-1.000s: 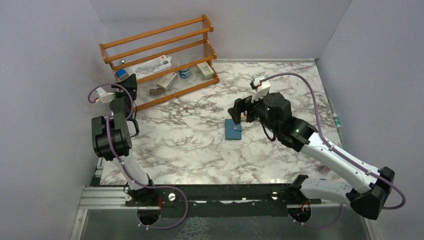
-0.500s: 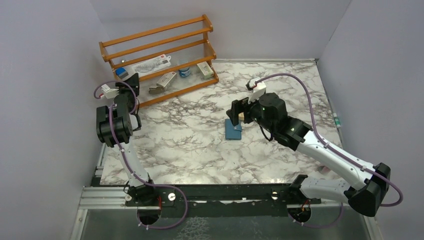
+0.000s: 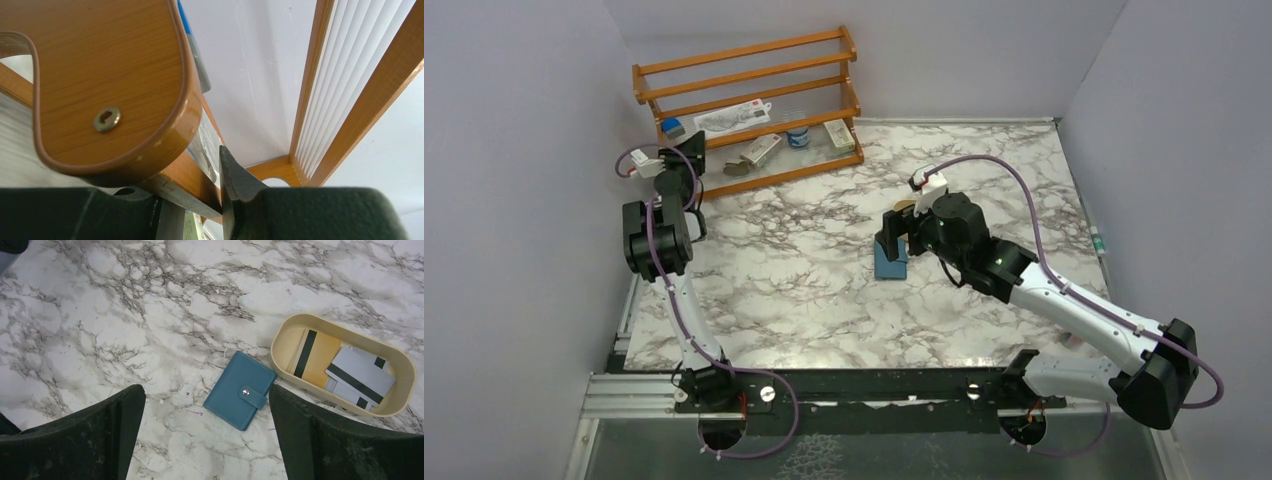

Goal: Take the credit cards out of the card holder

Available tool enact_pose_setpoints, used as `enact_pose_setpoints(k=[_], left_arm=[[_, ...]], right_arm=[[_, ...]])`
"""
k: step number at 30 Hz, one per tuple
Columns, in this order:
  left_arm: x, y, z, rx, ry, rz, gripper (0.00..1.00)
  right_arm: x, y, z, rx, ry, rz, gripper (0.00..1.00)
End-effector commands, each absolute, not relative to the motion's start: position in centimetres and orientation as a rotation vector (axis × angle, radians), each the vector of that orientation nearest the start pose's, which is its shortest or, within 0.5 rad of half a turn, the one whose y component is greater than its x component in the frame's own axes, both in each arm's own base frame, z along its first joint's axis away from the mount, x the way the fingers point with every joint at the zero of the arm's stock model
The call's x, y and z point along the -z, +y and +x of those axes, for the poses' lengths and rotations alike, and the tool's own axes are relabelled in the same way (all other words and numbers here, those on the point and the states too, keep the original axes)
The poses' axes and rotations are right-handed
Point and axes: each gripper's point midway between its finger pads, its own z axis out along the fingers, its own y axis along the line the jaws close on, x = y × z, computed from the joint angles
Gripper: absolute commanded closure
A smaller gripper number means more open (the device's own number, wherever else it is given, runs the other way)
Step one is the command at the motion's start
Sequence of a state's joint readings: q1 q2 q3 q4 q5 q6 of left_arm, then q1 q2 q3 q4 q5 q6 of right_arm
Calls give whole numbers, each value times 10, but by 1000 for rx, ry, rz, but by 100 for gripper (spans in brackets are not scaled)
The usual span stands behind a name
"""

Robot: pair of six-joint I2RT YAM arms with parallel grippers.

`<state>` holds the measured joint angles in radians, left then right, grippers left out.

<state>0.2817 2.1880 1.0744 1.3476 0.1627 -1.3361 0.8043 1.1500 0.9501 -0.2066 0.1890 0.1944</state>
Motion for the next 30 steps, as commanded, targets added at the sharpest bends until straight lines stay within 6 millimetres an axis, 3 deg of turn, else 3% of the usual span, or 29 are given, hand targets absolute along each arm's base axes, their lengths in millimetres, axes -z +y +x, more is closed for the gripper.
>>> enact_pose_setpoints(k=[1,7,12,21,30], left_arm=[[-197,40,587,1114,1156,-761,100],[-192,-6,609,1189,1256,-686,100],[-192,-56,620,1239,1326,-602,100],[-195,-165,636,1331,1436,-455,100],[-178,-276,650,1385,1529,-360,100]], right_arm=[[-236,251,279,-469,1909,-460,1],[-235,244,277,-446,1911,-450,1],[-237,241,277,-440,1905,-431,1],[-259,233,268,-496,1829,-388,1],[-256,213,256,-478,1837,-342,1]])
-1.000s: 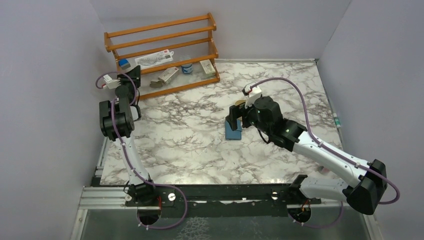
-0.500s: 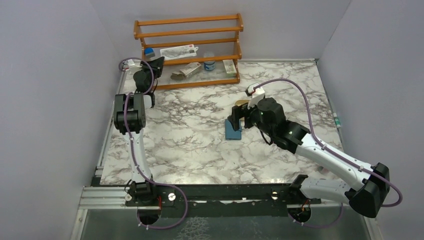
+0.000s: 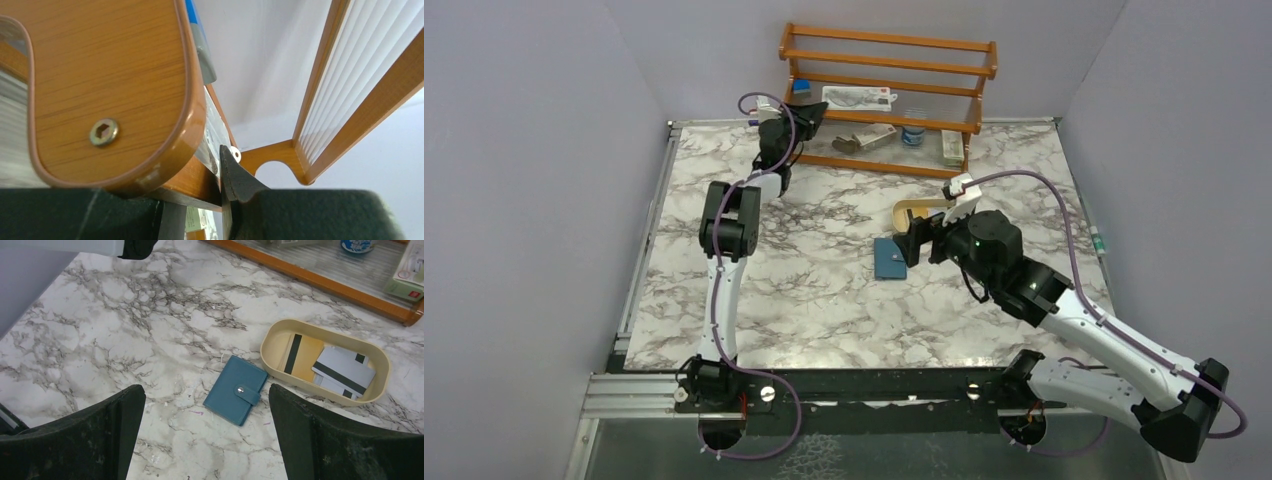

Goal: Take the credit cards out of the card holder

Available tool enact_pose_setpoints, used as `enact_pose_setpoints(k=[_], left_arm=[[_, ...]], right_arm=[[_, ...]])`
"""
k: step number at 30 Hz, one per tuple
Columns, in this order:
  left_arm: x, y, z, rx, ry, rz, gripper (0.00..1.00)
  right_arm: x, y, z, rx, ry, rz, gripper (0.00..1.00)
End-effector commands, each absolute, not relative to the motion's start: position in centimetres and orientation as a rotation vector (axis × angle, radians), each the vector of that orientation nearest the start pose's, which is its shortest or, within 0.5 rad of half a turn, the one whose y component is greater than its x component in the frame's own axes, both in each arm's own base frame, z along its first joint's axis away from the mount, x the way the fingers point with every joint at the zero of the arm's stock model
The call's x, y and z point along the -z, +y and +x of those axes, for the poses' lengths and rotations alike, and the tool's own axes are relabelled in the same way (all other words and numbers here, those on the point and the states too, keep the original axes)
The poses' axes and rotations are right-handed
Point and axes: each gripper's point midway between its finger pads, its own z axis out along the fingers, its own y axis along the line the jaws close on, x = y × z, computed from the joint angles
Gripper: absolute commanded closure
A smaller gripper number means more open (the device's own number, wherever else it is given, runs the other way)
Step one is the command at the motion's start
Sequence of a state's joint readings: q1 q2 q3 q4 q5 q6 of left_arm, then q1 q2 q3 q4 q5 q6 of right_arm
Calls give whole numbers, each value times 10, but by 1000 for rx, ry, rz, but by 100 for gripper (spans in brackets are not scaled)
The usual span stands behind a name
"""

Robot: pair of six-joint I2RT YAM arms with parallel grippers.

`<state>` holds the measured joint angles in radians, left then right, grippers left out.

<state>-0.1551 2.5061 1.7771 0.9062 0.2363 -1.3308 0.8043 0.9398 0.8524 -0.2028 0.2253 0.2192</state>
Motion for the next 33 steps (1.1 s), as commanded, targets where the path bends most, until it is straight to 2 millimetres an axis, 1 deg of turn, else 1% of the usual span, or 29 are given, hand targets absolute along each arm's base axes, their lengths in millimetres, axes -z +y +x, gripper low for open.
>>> enact_pose_setpoints(k=[1,6,10,11,17,22,25,29,33], left_arm=[[-176,-290,650,1400,1533,-350,100],[-177,-351,648,1475,1534,-331,100],[-177,-389,638,1518,1525,-330,100],[-176,-401,633,1531,1529,-327,100],[-174,-452,605,1581,1538,-306,100],[-163,-492,580,1629,1556,-283,100],[-159,-512,568,1643,1563,-265,100],[-153,-527,557,1658,1570,-263,100],[-153,-540,546,1679,1576,-239,99]], right_arm=[[-256,210,255,-473,1836,-336,1],[-258,206,252,-470,1832,-326,1],[-259,203,251,-471,1827,-318,1],[-259,202,250,-472,1826,-317,1],[-258,198,246,-483,1817,-305,1],[-257,194,243,-484,1815,-294,1],[-255,193,241,-485,1819,-294,1],[-254,192,240,-490,1823,-290,1],[-254,193,239,-499,1826,-288,1]])
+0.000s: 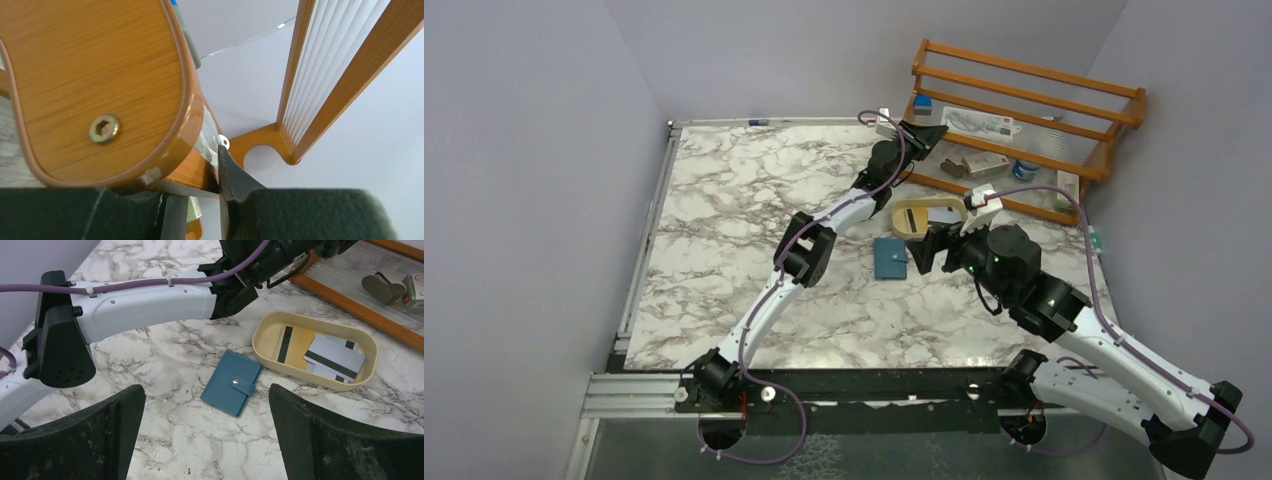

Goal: Take the credit cards out of the card holder

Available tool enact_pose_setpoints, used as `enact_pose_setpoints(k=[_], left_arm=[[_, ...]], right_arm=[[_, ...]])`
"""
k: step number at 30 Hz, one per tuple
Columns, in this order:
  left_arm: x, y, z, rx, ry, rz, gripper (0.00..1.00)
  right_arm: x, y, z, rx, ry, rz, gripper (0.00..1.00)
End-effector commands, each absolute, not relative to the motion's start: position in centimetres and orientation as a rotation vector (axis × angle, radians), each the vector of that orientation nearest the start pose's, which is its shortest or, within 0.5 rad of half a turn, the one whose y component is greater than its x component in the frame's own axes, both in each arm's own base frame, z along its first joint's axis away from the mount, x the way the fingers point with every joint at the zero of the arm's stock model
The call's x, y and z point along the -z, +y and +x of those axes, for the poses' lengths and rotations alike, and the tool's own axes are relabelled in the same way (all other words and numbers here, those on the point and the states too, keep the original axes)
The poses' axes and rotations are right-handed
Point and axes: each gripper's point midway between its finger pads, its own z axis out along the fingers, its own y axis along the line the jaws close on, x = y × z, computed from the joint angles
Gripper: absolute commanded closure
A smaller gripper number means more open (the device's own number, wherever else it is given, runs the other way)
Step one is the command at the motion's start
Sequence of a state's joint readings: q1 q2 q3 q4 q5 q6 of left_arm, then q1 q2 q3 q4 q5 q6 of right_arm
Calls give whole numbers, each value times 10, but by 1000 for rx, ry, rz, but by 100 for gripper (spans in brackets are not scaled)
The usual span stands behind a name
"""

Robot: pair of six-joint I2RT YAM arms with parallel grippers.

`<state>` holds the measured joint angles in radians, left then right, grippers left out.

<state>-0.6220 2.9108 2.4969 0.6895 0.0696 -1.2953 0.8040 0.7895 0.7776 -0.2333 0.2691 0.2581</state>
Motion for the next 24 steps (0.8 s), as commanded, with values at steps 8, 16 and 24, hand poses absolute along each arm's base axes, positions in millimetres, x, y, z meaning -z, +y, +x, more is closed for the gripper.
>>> enact_pose_setpoints(k=[8,16,24], left_arm=[[-161,-544,529,1685,1610,-99,35],[-204,-456,563,1451,1593,40,1],[-256,-348,564,1256,1566,136,1]], right_arm=[[-261,189,240,-496,1811,-265,1],[-271,183,239,-485,1792,-242,0],[-267,180,239,-463,1810,-246,0]])
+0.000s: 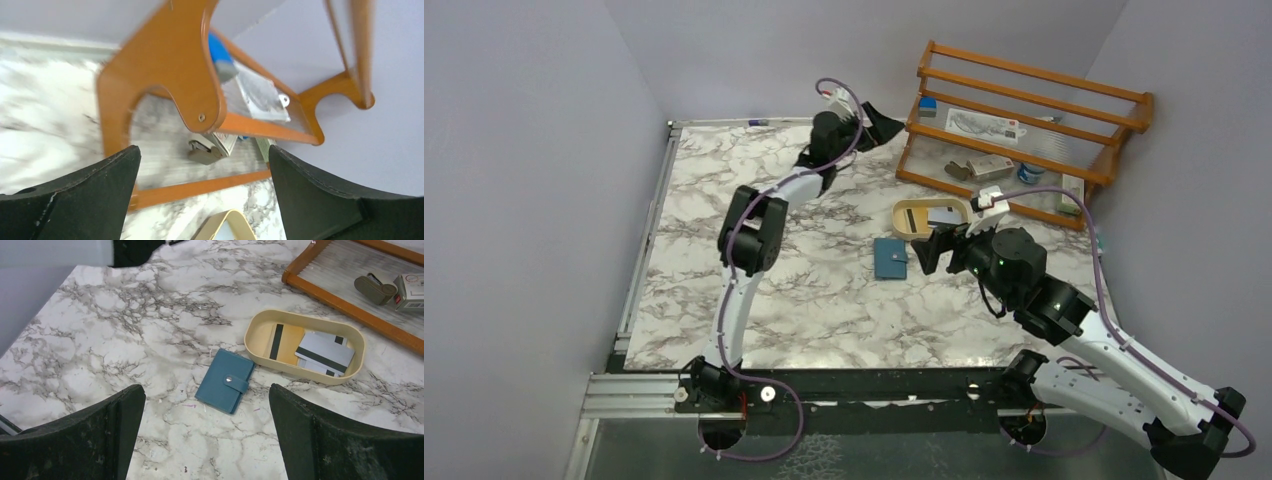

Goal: Take the credit cards out of the card holder

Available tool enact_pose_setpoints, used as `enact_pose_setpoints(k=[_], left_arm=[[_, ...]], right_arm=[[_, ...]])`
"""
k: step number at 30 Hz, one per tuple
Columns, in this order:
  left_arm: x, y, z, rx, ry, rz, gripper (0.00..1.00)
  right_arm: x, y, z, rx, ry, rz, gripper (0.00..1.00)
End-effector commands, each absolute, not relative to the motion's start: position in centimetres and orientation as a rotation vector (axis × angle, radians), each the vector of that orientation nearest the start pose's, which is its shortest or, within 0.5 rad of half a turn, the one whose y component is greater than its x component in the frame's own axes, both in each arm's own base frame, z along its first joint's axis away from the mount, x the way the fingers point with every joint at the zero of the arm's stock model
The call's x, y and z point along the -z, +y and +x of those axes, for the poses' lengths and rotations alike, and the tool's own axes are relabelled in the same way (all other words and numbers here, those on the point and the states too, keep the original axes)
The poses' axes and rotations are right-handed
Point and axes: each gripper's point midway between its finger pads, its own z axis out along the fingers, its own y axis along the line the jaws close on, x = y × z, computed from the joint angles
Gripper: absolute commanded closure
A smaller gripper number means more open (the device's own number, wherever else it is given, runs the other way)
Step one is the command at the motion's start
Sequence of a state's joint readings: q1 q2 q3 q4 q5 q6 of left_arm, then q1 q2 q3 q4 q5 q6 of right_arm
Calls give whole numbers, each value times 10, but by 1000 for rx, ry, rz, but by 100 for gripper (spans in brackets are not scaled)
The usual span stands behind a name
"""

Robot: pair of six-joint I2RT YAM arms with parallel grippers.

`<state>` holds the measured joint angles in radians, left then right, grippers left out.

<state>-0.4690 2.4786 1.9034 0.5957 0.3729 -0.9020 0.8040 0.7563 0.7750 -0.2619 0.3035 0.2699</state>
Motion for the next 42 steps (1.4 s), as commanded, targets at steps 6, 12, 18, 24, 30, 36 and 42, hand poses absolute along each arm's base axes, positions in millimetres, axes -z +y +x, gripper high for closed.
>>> enact_pose_setpoints(k=[6,12,18,24,30,36,42], left_arm=[[-271,-269,538,1007,1623,187,1],[-240,-202,494,609,1821,169,1],[-187,-171,434,517,1978,134,1],[-159,-169,396,588,2058,92,1],[-155,-167,383,591,2085,97,2],[-158,-167,379,595,2085,116,2],[-157,-167,375,596,2097,128,2]], right_arm=[[-237,176,243,-370,1934,-236,0],[-195,195,249,-338,2122,-247,1],[-151,222,259,-306,2239,-378,12],[-109,233,281,-158,2286,-542,20],[-88,244,300,-118,2296,-576,30],[-69,256,312,-133,2294,-585,40],[-53,254,323,-113,2300,-566,42]])
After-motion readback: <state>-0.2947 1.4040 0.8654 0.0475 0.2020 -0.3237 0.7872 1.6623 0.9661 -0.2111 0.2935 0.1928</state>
